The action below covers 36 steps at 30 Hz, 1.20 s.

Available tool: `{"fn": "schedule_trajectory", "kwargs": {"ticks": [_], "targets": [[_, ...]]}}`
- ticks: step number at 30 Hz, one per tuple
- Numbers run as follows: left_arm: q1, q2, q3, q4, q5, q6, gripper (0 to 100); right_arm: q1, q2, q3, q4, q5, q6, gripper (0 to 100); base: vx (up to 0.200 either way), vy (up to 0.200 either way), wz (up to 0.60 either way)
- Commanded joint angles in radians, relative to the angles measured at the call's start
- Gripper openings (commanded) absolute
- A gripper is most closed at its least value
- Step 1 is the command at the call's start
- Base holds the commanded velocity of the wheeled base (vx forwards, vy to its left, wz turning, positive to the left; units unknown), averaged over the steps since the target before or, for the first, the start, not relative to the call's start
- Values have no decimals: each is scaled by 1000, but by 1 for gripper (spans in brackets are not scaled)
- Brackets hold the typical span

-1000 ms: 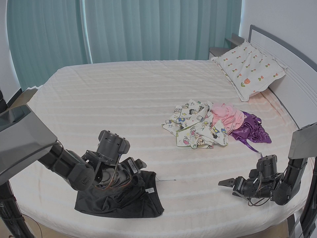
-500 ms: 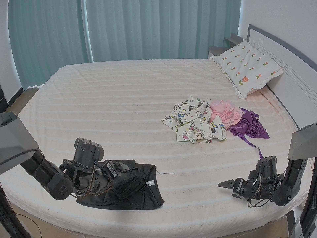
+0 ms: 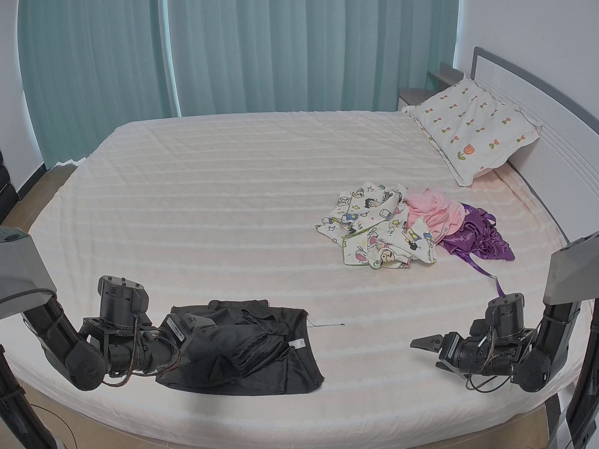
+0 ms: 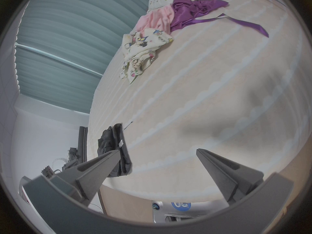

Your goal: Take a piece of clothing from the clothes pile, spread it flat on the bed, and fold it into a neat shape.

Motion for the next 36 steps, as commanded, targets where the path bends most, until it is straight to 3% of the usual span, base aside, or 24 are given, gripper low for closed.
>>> {"fn": "schedule_trajectory", "kwargs": {"ticks": [1,6,12,22,29,36], "targets": [[17,43,14,-15,-3,-3,100,38,14,24,-30,-6,0,100,0,200,0],[20,45,15,-18,-6,-5,100,45,20,27,-85,-59,0,100,0,200,0],[20,100,14,-56,-7,-3,100,68,24,24,-97,-70,2,100,0,67,0],[14,160,58,-209,7,3,100,207,41,13,-116,-197,17,100,0,0,0],[12,163,61,-223,7,0,100,233,66,24,-179,-213,34,100,0,0,0],[12,163,63,-223,7,-1,100,260,27,-29,-166,-226,20,100,0,200,0]]}}
